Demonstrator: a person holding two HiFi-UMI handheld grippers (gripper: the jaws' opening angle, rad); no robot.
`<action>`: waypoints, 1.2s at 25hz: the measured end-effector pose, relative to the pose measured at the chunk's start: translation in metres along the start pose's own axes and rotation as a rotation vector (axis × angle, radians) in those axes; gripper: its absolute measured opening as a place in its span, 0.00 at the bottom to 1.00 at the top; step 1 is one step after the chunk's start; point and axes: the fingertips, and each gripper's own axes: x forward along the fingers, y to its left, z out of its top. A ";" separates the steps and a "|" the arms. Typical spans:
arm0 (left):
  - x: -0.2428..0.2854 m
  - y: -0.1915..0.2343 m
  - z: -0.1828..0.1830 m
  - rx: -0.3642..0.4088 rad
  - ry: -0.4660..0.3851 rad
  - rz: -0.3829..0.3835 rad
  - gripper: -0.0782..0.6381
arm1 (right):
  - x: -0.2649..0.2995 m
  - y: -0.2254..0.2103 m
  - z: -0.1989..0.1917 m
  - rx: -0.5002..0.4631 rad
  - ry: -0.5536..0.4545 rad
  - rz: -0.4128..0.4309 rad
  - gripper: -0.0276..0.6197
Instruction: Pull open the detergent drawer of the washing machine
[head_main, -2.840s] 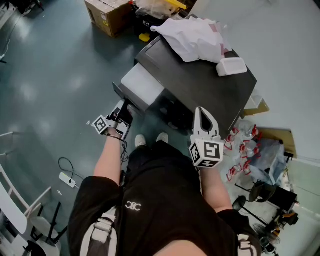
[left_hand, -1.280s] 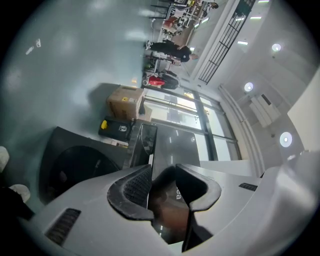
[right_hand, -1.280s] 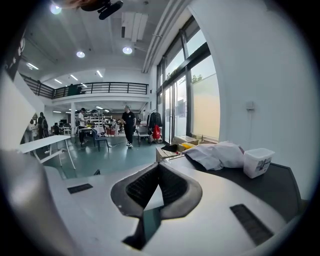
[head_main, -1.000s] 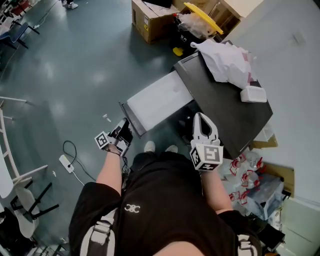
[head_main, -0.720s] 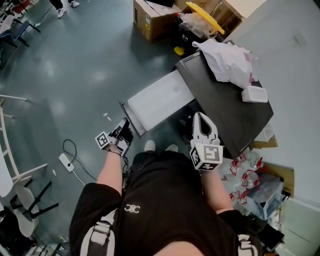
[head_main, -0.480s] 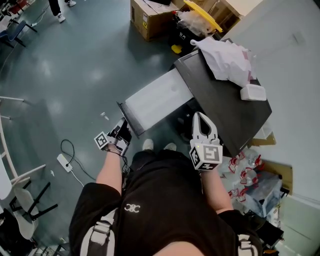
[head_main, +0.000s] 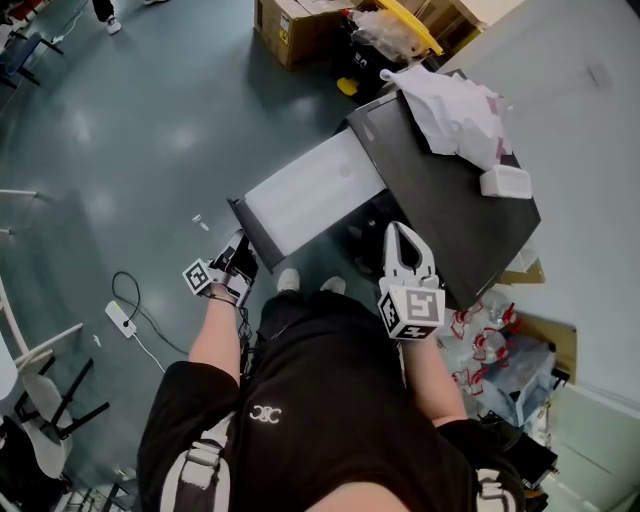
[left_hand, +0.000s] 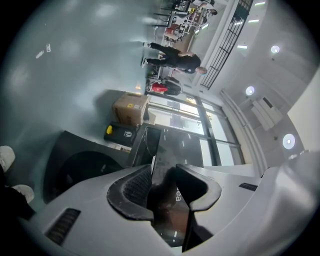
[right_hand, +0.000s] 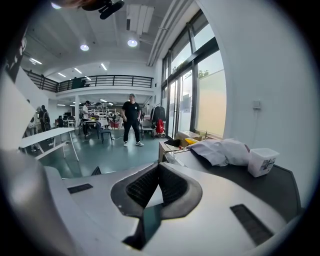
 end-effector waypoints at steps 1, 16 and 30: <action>0.000 0.000 0.000 0.001 -0.004 0.002 0.31 | 0.001 0.000 0.000 0.000 0.001 0.003 0.05; -0.009 -0.001 0.025 0.178 -0.025 0.196 0.28 | 0.020 0.012 0.009 0.025 -0.023 0.077 0.05; 0.005 -0.142 0.060 1.050 -0.056 0.567 0.11 | 0.033 0.021 0.041 0.092 -0.122 0.187 0.05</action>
